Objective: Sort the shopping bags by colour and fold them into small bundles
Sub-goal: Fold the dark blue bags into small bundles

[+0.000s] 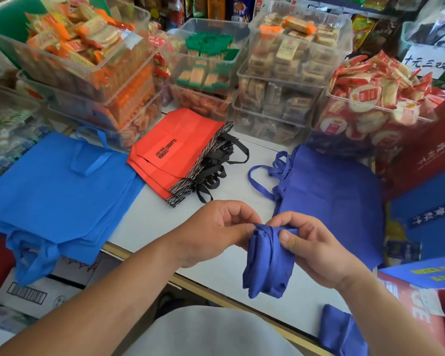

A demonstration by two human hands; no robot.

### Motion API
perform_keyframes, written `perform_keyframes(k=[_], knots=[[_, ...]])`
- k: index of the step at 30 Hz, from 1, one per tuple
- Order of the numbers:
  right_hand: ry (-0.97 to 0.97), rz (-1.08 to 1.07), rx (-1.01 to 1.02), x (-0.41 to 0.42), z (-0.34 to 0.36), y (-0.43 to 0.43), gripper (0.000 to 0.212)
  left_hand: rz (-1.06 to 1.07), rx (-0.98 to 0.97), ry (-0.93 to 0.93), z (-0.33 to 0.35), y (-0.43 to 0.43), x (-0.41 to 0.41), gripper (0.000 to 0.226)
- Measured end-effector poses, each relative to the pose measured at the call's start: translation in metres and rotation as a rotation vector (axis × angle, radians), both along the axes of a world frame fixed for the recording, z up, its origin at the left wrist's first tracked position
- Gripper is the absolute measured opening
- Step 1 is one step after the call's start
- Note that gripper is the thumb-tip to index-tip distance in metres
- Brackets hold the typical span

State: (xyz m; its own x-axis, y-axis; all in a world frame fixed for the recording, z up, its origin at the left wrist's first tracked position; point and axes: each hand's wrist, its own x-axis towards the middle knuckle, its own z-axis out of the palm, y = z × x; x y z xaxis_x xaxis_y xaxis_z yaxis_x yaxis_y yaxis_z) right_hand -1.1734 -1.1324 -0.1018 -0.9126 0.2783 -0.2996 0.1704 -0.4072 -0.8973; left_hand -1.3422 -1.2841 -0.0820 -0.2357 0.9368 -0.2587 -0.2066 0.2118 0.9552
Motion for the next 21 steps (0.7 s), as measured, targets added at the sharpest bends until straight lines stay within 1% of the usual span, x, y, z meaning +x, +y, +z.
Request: perform_keyframes(k=[3,5,7,9,10,12,13,15,17,18,19,21], knots=[[-0.004,0.03,0.111,-0.001,0.004,0.003,0.042,0.018,-0.054,-0.023,-0.001,0.004,0.0,0.01],[-0.024,0.051,0.215,-0.001,0.008,0.003,0.024,0.084,-0.098,-0.026,-0.002,0.006,-0.003,0.01],[-0.069,0.071,0.3,0.001,0.011,0.002,0.009,0.098,-0.163,0.032,-0.003,0.006,-0.006,0.005],[-0.116,0.066,0.381,0.001,0.012,-0.004,0.013,0.051,-0.233,0.064,-0.002,0.004,-0.009,0.005],[-0.139,0.046,0.431,0.0,0.011,-0.007,0.016,0.036,-0.258,0.039,-0.001,0.004,-0.01,0.008],[-0.189,-0.044,0.554,-0.003,0.011,-0.012,0.024,0.025,-0.276,-0.027,0.002,0.002,-0.014,0.017],[-0.201,-0.111,0.592,-0.004,0.011,-0.015,0.028,0.015,-0.261,-0.028,0.003,0.002,-0.015,0.018],[-0.178,-0.239,0.565,-0.007,0.013,-0.019,0.033,0.002,-0.222,0.09,0.003,-0.001,-0.014,0.019],[-0.155,-0.293,0.474,-0.008,0.017,-0.022,0.043,0.049,-0.205,0.206,0.0,-0.003,-0.007,0.026],[-0.154,-0.299,0.439,-0.008,0.018,-0.022,0.046,0.101,-0.19,0.231,-0.002,-0.004,-0.002,0.026],[-0.161,-0.292,0.431,-0.008,0.019,-0.022,0.048,0.16,-0.168,0.23,-0.003,-0.005,0.001,0.025],[-0.176,-0.25,0.496,-0.006,0.018,-0.02,0.044,0.254,-0.126,0.174,-0.006,-0.007,0.005,0.025]])
